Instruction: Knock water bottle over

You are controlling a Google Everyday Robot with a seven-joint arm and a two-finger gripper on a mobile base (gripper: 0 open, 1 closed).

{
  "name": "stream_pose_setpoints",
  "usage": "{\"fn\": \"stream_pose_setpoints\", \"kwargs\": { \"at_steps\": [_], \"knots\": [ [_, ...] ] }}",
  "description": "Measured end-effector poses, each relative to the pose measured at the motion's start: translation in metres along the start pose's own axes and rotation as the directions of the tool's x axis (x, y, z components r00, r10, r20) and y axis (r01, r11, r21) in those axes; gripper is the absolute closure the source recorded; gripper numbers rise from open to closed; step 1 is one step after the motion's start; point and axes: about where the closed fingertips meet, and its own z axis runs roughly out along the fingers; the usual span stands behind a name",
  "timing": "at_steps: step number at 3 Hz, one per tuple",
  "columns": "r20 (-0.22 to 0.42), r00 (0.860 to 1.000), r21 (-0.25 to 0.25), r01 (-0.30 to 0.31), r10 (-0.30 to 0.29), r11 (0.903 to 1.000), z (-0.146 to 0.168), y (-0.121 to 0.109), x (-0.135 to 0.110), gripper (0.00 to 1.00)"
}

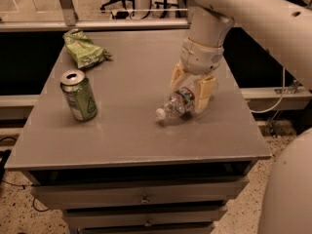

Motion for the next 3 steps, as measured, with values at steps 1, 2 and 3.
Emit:
{"fn": "stream_pose_setpoints", "kwargs": {
  "at_steps": [1,2,3],
  "knots": [
    [0.006,1.0,-0.007,0.0,0.0,1.0,0.0016,0.0047,-0.0027,0.0],
    [0.011,1.0,-0.006,-0.006,0.006,1.0,0.0008,0.0085,-0.0034,0.0],
    [0.025,0.999,0.003,-0.023,0.023,0.9997,-0.0012,0.0113,-0.0018,0.0]
  ]
}}
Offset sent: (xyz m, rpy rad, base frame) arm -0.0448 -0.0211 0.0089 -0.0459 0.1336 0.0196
